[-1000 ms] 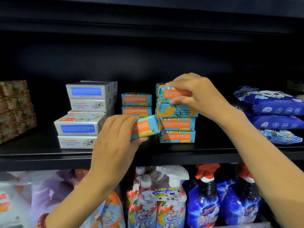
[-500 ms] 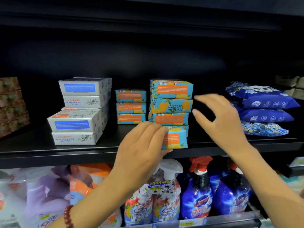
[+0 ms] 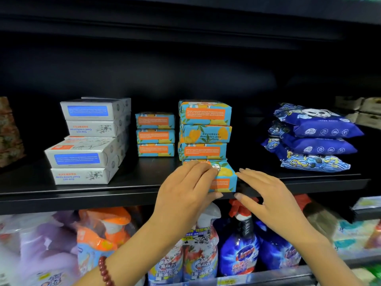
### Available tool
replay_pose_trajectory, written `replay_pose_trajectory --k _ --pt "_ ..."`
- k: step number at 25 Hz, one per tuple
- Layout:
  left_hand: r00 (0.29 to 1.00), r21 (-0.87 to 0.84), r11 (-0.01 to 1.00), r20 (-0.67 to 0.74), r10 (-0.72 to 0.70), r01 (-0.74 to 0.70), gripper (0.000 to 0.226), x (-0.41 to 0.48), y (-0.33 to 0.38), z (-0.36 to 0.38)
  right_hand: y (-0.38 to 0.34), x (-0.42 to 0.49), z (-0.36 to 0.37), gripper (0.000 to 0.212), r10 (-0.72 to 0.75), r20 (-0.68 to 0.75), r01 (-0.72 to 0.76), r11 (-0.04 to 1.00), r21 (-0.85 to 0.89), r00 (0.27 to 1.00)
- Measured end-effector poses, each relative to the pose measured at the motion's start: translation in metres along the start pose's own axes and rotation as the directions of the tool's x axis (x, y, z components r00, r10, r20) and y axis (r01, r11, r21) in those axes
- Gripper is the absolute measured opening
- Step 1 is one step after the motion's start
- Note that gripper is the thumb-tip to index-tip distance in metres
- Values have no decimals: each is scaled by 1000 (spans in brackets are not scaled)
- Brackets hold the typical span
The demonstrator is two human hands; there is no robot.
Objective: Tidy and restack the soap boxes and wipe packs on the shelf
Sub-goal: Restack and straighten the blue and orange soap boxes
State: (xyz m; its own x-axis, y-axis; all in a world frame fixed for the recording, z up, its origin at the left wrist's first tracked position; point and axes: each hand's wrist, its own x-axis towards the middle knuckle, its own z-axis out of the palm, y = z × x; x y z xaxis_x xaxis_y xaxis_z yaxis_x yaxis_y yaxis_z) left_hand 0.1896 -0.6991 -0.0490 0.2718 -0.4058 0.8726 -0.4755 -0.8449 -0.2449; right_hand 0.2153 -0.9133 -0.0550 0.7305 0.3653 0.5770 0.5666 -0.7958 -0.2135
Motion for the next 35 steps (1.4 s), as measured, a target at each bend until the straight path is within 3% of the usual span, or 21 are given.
replay_pose_trajectory --k 7,14,24,32,35 --pt "995 -112 989 10 -100 100 27 5 1 4 0 0 1 55 3 4 -3 1000 1 1000" --pt "980 -185 962 69 -189 198 35 8 -5 5 -1 -1 1 53 27 -5 -27 1000 3 1000" --pt "887 -208 886 308 -343 414 34 23 -20 6 -6 -1 0 53 58 -5 -58 998 4 998" --pt "876 -225 879 353 -328 420 43 23 -25 4 -10 0 -2 57 66 0 -66 997 36 998" --pt "892 -153 904 293 -345 400 52 9 -40 -16 -25 13 -13 54 114 -164 -77 973 217 980"
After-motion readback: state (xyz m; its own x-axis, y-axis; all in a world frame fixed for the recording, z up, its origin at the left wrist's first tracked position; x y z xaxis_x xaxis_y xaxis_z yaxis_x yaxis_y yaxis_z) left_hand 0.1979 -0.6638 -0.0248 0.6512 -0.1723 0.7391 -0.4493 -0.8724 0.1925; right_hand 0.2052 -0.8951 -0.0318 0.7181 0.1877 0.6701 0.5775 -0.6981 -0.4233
